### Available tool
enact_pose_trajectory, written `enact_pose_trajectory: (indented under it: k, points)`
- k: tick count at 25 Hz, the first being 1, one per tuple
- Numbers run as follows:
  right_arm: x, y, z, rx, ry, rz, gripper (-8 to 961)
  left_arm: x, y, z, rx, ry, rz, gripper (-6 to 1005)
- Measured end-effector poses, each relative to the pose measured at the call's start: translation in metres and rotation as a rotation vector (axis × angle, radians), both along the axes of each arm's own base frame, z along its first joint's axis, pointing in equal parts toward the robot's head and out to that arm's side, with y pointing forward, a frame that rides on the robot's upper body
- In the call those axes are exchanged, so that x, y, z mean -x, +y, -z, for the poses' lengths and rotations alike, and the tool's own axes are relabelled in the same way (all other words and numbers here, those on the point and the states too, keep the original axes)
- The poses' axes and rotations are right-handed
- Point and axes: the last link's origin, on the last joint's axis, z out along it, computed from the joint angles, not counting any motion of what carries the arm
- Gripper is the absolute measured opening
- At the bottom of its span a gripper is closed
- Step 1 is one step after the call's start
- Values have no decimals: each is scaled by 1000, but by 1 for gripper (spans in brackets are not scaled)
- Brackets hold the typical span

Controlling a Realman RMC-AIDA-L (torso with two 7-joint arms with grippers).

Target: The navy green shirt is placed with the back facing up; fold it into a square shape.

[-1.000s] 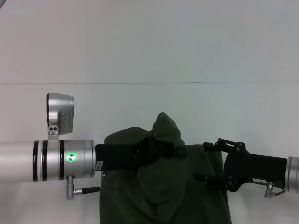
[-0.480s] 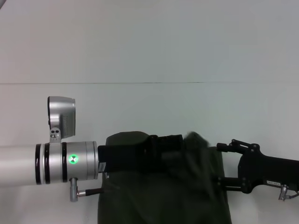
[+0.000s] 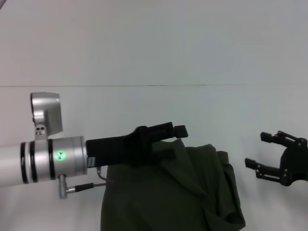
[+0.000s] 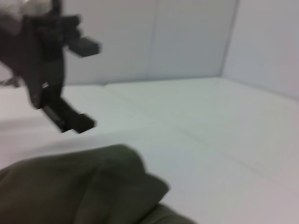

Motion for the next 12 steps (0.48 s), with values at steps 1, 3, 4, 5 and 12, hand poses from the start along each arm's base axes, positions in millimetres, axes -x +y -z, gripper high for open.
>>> enact_pose_trajectory:
  k: [1, 3, 4, 5, 12]
  points:
    - [0, -1, -4, -9, 24, 11, 876, 3, 0, -4, -9, 5, 10, 908]
    - [1, 0, -11, -4, 76, 47, 876, 7, 0, -9, -21, 17, 26, 907]
    - [3, 2, -14, 10, 103, 67, 876, 17, -3, -20, -59, 44, 80, 907]
    - [7, 3, -17, 34, 126, 83, 876, 22, -5, -25, -80, 55, 105, 907]
    - [59, 16, -29, 239, 148, 40, 875, 49, -23, -62, -199, 134, 335, 906]
